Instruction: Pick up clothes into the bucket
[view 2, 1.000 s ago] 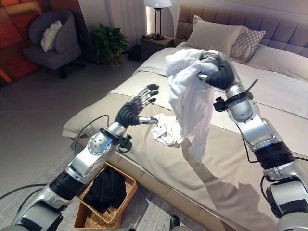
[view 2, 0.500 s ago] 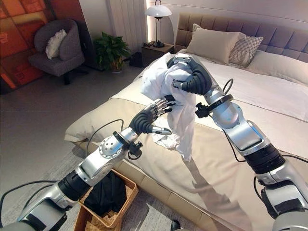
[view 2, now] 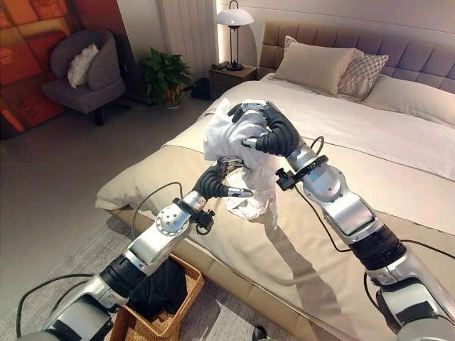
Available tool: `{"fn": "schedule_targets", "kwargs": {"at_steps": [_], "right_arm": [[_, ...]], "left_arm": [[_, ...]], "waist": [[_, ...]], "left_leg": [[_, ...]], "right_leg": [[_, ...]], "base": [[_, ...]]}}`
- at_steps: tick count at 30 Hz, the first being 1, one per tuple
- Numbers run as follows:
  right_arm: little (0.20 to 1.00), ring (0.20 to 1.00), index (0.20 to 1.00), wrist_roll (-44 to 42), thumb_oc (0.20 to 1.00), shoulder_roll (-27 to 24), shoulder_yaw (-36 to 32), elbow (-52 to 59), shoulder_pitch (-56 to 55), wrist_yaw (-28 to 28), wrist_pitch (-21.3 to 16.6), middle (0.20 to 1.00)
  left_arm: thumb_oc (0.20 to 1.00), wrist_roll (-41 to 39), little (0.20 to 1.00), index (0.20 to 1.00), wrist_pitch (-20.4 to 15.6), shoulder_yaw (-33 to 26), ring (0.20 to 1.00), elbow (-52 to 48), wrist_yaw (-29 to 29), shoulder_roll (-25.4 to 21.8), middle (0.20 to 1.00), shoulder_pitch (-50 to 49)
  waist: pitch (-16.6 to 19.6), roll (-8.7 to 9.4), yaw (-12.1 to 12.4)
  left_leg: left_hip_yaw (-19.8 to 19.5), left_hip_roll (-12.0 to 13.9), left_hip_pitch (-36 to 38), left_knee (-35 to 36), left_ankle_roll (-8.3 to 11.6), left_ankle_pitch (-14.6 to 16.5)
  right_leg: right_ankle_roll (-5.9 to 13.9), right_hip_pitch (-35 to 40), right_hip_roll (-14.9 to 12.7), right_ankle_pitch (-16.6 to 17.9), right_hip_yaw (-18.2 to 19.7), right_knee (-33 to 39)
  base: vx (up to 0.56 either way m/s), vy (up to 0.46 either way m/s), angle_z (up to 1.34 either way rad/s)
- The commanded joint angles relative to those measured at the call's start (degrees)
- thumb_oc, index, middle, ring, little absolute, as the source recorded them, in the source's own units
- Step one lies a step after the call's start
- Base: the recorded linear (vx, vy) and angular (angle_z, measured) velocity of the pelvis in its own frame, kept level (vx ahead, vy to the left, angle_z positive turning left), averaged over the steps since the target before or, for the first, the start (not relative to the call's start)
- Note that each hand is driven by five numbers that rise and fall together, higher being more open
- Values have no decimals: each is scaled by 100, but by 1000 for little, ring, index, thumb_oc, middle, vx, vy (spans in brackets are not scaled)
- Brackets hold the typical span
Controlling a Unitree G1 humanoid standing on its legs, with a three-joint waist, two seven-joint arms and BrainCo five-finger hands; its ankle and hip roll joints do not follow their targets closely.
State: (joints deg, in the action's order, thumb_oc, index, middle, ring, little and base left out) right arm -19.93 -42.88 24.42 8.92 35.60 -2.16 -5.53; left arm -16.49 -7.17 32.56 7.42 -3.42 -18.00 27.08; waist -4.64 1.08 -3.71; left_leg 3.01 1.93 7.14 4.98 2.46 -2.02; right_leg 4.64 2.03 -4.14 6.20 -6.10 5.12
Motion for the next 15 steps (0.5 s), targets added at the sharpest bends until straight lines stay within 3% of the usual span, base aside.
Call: {"fn": "schedule_targets", "kwargs": {"at_steps": [1,15], "right_arm": [[200,200,200,-147,200,408,-808,702,524,-337,-641,200],[200,200,200,1346,200,241,-1187,-1445,694,-1311,-78,200]], "left_arm": [[1000,-43,1000,1000,-36,130,1000,378,23,62,1000,86],[1000,-1528,1000,1000,122,403,1000,-979,826,-554,1000,-231]], "waist": [[154,308,28],[229,278,133]], "left_leg": [[-231,-131,-117,-464,-93,500],[-365,-140,-66,-413,-84,483]], "right_leg": [[369,141,-365,-452,-269,-569],[364,252,-394,-476,-411,-557]], "base": [[0,0,0],[-2,5,3]]}}
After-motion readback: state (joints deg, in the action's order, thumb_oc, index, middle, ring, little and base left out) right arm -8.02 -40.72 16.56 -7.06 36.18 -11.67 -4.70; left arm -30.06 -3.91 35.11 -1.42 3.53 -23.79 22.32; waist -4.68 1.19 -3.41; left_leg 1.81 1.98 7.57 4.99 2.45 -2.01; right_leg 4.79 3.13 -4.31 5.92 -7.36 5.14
